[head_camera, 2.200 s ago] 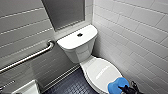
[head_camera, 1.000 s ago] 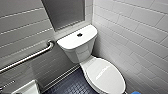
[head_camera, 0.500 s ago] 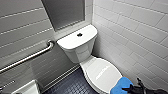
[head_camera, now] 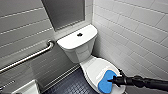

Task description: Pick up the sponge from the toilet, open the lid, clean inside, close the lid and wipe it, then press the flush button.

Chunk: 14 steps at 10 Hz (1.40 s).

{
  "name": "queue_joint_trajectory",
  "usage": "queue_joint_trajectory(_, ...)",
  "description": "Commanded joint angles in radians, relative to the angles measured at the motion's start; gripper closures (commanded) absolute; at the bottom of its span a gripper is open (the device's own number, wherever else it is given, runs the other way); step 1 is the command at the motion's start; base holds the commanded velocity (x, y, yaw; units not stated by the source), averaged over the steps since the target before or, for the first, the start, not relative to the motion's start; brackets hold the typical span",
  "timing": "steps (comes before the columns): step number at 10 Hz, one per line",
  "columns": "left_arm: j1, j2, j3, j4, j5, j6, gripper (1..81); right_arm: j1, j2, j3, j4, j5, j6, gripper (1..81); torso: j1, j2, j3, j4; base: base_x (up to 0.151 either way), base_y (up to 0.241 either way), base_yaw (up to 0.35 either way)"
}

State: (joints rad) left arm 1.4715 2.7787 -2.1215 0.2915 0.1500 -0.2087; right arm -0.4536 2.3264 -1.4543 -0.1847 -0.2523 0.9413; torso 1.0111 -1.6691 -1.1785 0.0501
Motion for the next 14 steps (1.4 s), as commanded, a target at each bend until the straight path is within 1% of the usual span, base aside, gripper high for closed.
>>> queue_joint_trajectory(1, 0.023, -0.008, 0.02, -0.006, 0.083, 0.005, 1.0, 0.184, 0.091, -0.095, -0.067, -0.065, 0.013, 81.1, 0.0, 0.0, 0.0, 0.0, 0.0, 0.0, 0.0)
queue_joint_trajectory(2, 0.023, -0.01, 0.02, -0.009, 0.083, 0.005, 1.0, 0.21, 0.15, -0.148, -0.079, -0.064, 0.011, 81.1, 0.0, 0.0, 0.0, 0.0, 0.0, 0.0, 0.0)
queue_joint_trajectory(5, 0.03, -0.013, 0.005, -0.012, 0.083, 0.003, 1.0, 0.25, 0.345, -0.336, -0.087, -0.031, 0.007, 81.1, 0.0, 0.0, 0.0, 0.0, 0.0, 0.0, 0.0)
queue_joint_trajectory(6, 0.03, -0.014, 0.005, -0.014, 0.083, 0.003, 1.0, 0.255, 0.404, -0.394, -0.104, -0.016, 0.008, 81.1, 0.0, 0.0, 0.0, 0.0, 0.0, 0.0, 0.0)
queue_joint_trajectory(8, 0.031, -0.013, 0.005, -0.014, 0.083, 0.002, 1.0, 0.269, 0.498, -0.535, -0.105, 0.022, 0.011, 81.1, 0.0, 0.0, 0.0, 0.0, 0.0, 0.0, 0.0)
queue_joint_trajectory(9, 0.031, -0.01, 0.005, -0.014, 0.083, 0.0, 1.0, 0.281, 0.538, -0.589, -0.107, 0.024, 0.013, 81.1, 0.0, 0.0, 0.0, 0.0, 0.0, 0.0, 0.0)
queue_joint_trajectory(10, 0.031, -0.01, 0.005, -0.014, 0.083, 0.0, 1.0, 0.296, 0.585, -0.67, -0.105, 0.027, 0.011, 81.1, 0.0, 0.0, 0.0, 0.0, 0.0, 0.0, 0.0)
queue_joint_trajectory(11, 0.036, -0.014, 0.005, -0.014, 0.082, -0.001, 1.0, 0.31, 0.616, -0.727, -0.107, 0.027, 0.007, 81.1, 0.0, 0.0, 0.0, 0.0, 0.0, 0.0, 0.0)
queue_joint_trajectory(12, 0.042, -0.016, 0.005, -0.014, 0.082, -0.001, 1.0, 0.302, 0.635, -0.754, -0.107, 0.027, 0.004, 81.1, 0.0, 0.0, 0.0, 0.0, 0.0, 0.0, 0.0)
queue_joint_trajectory(13, 0.042, -0.014, 0.003, -0.014, 0.082, -0.001, 1.0, 0.278, 0.647, -0.764, -0.108, 0.031, 0.002, 81.1, 0.0, 0.0, 0.0, 0.0, 0.0, 0.0, 0.0)
queue_joint_trajectory(14, 0.042, -0.01, 0.003, -0.014, 0.08, -0.001, 1.0, 0.253, 0.653, -0.777, -0.108, 0.051, 0.002, 81.1, 0.0, 0.0, 0.0, 0.0, 0.0, 0.0, 0.0)
